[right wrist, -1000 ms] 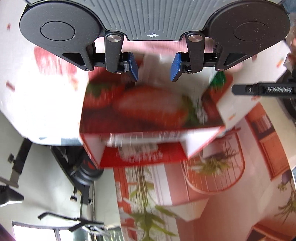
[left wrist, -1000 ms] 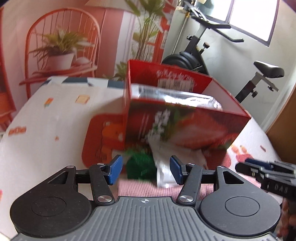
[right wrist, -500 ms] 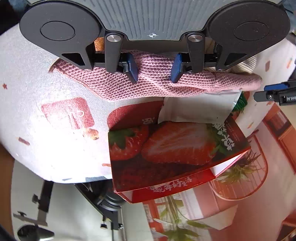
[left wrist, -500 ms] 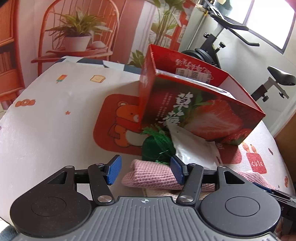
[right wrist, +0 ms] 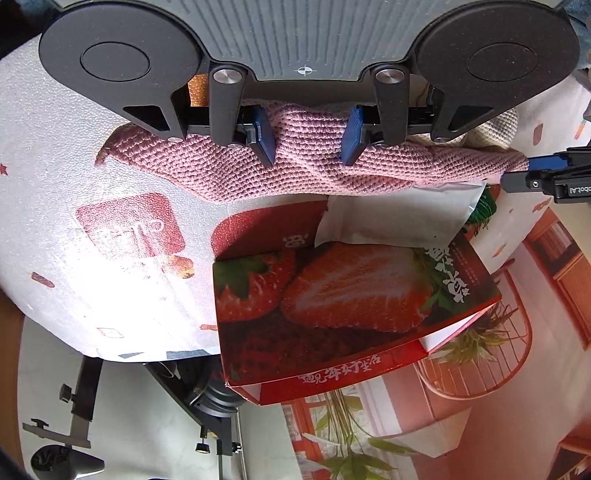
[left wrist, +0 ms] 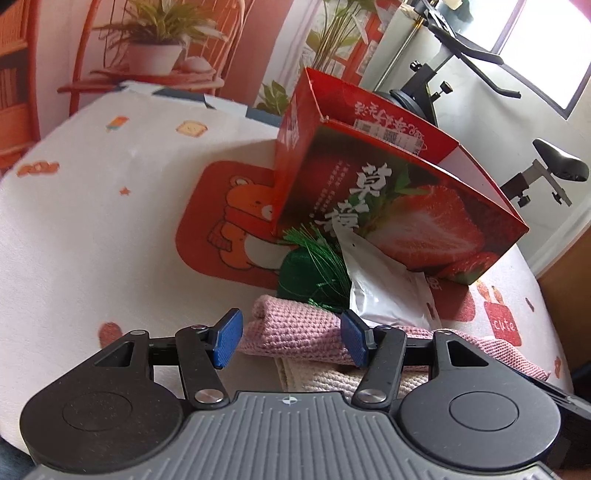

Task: Organize soft objects
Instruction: 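Move both grippers down to the pink knitted towel beside the box, then close both grippers on the edge of the pink knitted towel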

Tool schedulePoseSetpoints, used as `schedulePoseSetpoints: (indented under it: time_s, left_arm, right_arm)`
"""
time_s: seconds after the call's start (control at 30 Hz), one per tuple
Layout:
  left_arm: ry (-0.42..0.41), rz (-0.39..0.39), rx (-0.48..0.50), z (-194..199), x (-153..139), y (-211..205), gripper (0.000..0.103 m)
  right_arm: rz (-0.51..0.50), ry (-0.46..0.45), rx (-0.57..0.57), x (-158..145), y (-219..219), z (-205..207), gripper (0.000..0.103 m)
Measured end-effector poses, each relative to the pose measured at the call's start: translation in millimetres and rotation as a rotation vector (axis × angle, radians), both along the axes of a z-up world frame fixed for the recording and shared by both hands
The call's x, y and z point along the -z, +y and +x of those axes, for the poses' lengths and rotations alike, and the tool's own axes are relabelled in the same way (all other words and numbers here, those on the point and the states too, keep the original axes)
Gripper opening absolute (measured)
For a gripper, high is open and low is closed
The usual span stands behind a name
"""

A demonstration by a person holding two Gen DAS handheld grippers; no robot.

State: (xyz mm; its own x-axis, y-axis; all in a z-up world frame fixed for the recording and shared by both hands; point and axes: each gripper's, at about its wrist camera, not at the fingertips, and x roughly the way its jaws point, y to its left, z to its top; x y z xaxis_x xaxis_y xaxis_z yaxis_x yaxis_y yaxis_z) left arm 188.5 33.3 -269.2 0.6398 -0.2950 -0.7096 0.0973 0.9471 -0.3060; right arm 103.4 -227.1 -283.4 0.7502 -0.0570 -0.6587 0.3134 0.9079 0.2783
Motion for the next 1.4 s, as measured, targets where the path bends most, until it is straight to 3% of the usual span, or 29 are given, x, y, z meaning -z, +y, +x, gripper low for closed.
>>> schedulePoseSetpoints:
  time_s: [0.2, 0.23, 0.27, 0.37, 0.5, 0.57, 0.67, 0.93, 1.17, 1.33, 1.4]
  left_arm:
    - [0.035, -0.031, -0.004, 7, 11, -3, 0.059]
    - [0.031, -0.022, 0.004, 7, 10, -3, 0.051]
    - [0.021, -0.003, 0.018, 5, 9, -5, 0.036]
    - [-0.015, 0.041, 0.049, 1, 4, -8, 0.015]
    - [-0.087, 0.057, 0.039, -8, -14, -10, 0.013]
    - [-0.135, 0.077, 0.028, -12, -25, -11, 0.012]
    - [-0.182, 0.101, -0.001, -19, -35, -11, 0.012]
    - [-0.068, 0.075, -0.068, -20, -14, 10, 0.012]
    - [-0.035, 0.096, -0.029, -18, -5, 5, 0.012]
    - [-0.003, 0.098, -0.008, -17, 2, 2, 0.012]
    - [0.003, 0.099, -0.001, -18, 3, 1, 0.012]
  right_arm:
    - [-0.013, 0.006, -0.004, 0, 2, 2, 0.037]
    - [-0.015, 0.007, -0.005, 0, 2, 2, 0.037]
    - [-0.016, 0.007, -0.006, 0, 2, 2, 0.037]
    - [-0.024, 0.009, -0.009, -2, 2, 2, 0.037]
    - [-0.046, -0.009, -0.011, -8, 5, 1, 0.038]
    - [-0.063, -0.023, -0.007, -13, 6, -1, 0.047]
    - [-0.081, -0.038, 0.024, -18, 4, -6, 0.050]
    - [-0.056, -0.013, 0.086, -13, -7, -9, 0.052]
    - [-0.042, 0.023, 0.052, -6, 1, -5, 0.062]
    - [-0.056, 0.045, 0.021, -3, 8, -1, 0.062]
    - [-0.058, 0.048, 0.001, -3, 10, 1, 0.056]
